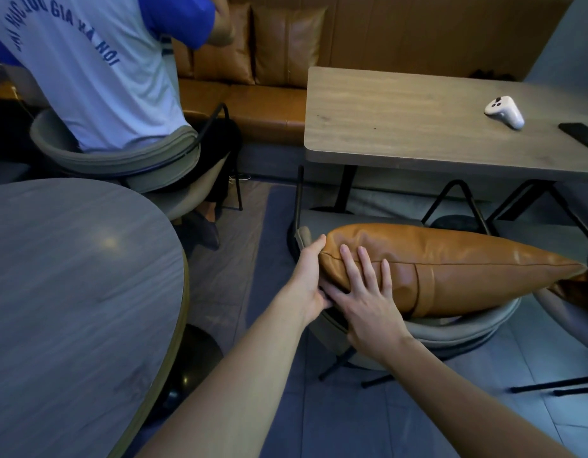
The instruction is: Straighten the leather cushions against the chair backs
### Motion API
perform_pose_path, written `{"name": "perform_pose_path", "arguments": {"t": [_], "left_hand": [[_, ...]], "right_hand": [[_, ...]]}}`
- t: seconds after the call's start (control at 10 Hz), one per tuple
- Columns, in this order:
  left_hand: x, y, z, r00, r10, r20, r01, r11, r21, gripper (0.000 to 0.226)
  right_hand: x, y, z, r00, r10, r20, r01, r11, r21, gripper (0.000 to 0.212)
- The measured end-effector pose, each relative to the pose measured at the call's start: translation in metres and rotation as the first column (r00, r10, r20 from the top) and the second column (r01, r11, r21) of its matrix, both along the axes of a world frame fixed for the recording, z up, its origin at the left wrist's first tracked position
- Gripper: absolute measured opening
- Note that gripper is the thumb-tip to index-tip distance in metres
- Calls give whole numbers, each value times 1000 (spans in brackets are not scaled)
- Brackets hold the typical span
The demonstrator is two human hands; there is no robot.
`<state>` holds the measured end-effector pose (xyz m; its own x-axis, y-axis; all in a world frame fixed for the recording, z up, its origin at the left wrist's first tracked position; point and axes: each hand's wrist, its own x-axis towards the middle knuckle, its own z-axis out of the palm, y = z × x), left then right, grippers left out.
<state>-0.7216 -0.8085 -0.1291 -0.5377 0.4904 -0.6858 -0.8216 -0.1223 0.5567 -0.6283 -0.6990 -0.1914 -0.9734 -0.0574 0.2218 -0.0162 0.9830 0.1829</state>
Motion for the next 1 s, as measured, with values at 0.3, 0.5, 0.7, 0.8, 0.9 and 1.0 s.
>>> {"name": "perform_pose_path", "arguments": {"t": [0.3, 0.5, 0.7, 0.8, 0.9, 1.0], "left_hand": [[7, 12, 2, 1000, 27, 3, -27, 1000, -2, 60], [9, 9, 4, 1000, 8, -11, -8, 1000, -17, 65], [21, -3, 3, 946, -174, -275, 33, 892, -451, 42], [11, -10, 9, 814, -274, -512, -153, 749, -644, 24], [8, -10, 44, 669, -444, -596, -270, 602, -752, 22], [14, -3, 92, 524, -623, -580, -312, 494, -812, 27]], "right_hand": [[4, 12, 5, 1000, 9, -12, -8, 999, 33, 108], [4, 10, 14, 996, -32, 88, 32, 999, 1, 98], [17, 18, 56, 980, 47, 191, -8, 980, -198, 57], [20, 35, 101, 958, 90, 272, 64, 858, -510, 40], [16, 52, 135, 955, 43, 294, 160, 759, -631, 31], [17, 67, 165, 901, 8, 434, 284, 746, -603, 32]]}}
